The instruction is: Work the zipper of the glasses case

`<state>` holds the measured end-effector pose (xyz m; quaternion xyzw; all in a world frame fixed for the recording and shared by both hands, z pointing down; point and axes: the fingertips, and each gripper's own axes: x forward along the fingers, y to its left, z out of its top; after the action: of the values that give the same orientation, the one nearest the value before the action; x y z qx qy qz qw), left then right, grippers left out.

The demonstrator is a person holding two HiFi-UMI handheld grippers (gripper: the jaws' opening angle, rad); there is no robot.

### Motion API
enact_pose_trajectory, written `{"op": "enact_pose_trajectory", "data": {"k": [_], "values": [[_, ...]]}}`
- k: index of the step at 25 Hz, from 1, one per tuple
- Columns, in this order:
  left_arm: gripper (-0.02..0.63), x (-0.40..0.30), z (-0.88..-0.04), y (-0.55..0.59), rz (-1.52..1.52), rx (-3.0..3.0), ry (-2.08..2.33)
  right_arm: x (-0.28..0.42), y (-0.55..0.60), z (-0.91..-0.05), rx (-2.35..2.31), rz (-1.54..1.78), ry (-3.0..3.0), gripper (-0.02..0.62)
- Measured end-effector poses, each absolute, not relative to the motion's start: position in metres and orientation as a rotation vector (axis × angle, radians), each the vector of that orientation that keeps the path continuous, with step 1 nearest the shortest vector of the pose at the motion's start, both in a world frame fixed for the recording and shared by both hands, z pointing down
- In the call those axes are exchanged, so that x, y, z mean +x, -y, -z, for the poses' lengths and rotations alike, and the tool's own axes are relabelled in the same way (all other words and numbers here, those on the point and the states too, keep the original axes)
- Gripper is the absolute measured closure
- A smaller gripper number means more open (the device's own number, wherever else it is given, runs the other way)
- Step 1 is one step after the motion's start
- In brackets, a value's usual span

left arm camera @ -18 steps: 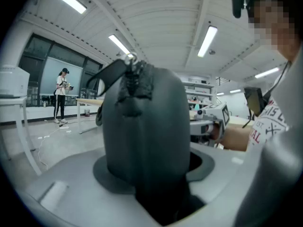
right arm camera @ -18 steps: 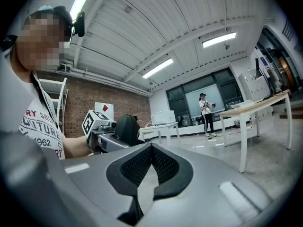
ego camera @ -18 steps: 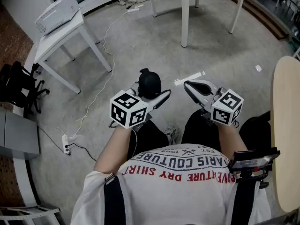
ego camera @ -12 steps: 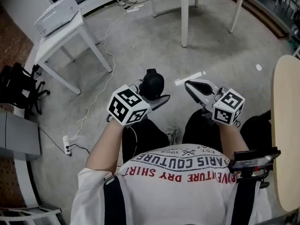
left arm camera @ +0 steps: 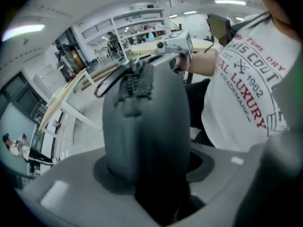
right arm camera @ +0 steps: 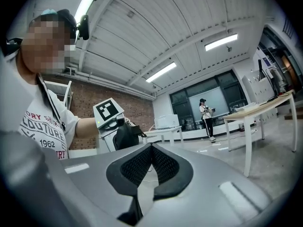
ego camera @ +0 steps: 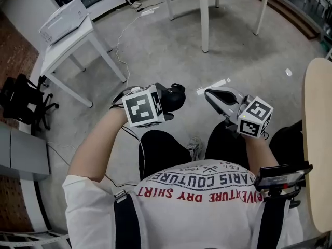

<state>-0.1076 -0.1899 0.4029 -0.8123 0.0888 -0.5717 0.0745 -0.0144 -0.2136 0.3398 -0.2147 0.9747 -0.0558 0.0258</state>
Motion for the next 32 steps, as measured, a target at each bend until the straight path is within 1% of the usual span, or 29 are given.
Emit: {"op": "enact_pose_trajectory", "data": {"k": [7,11,13,18,24,32], "values": [[0.357,-0.120,-0.403,0.174,1.899,-2.171,0.008,-0.021,0.202,-0.322,-0.552,0.071,-3.019,0.595],[0.357,-0.122,-0.408,0.165,1.932,-2.069,0.139,-0.029,0.176,-0.303,-0.290,-0.015,-2.985,0.593],[0.357,-0.122,-0.411,0.161,1.944,-2.037,0.187,-0.035,0.157,-0.297,-0.119,-0.045,-2.981,0.506],[0.357,-0.118,-0.415,0.146,1.944,-1.999,0.317,-0.053,0.131,-0.299,0.119,-0.175,-3.064,0.441],[0.357,-0.114,-0.413,0.136,1.959,-1.941,0.400,-0.064,0.123,-0.291,0.298,-0.202,-3.091,0.398],[0.357,-0.106,-0.412,0.125,1.951,-1.921,0.449,-0.077,0.111,-0.297,0.441,-0.191,-3.121,0.393]]}}
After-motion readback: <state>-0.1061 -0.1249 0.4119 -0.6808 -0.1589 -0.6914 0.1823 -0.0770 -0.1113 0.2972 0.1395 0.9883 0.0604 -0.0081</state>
